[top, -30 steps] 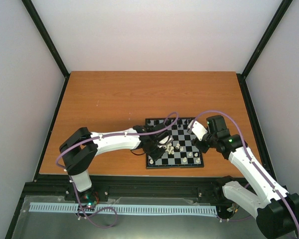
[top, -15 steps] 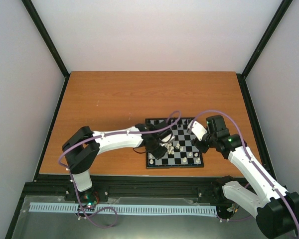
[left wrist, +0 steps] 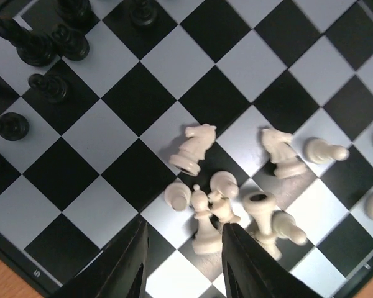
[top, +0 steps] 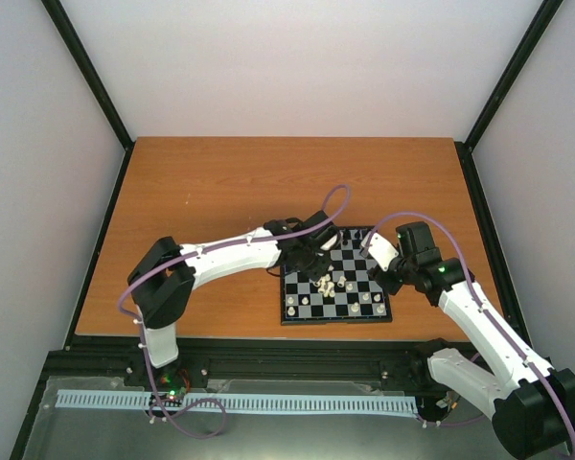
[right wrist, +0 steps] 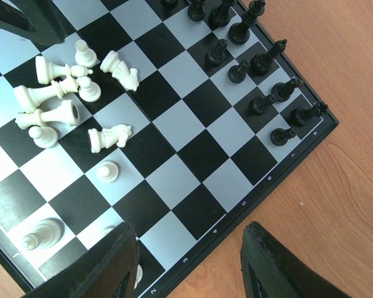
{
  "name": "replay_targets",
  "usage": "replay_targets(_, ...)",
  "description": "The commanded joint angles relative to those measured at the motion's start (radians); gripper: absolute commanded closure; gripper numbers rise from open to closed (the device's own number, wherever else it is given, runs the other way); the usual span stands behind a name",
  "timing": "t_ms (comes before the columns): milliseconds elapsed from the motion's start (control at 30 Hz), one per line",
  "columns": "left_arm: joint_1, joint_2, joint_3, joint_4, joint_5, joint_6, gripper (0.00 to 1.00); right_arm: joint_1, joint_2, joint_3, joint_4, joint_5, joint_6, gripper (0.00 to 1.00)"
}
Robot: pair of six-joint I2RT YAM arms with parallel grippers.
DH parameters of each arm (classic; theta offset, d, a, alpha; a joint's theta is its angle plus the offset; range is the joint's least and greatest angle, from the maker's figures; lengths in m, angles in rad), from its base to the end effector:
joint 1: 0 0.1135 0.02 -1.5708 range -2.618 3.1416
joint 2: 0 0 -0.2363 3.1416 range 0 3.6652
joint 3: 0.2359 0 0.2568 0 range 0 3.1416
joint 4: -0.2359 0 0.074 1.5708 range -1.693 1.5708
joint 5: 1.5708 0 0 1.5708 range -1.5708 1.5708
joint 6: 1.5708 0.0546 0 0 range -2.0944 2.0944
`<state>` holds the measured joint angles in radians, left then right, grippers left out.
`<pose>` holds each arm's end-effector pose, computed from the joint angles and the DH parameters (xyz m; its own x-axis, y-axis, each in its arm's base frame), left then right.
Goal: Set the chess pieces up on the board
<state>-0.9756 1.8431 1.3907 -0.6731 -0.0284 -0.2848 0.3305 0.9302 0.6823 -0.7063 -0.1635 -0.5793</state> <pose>0.2198 -0.3219 0.1699 -0.7162 0.5569 -0.4206 0.6456 0.7575 -0.0964 0.1953 0.0764 0.1955 -0.4218 -0.7157 -0.5566 -0.7649 0.6105 -0.2054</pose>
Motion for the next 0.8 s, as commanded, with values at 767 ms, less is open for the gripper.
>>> replay_targets(767,0.031,0.178,0.103,-0.005,0.003,-0.045,0.80,-0.006,0.015,-0.009,-0.003,-0.001,-0.002,0.54)
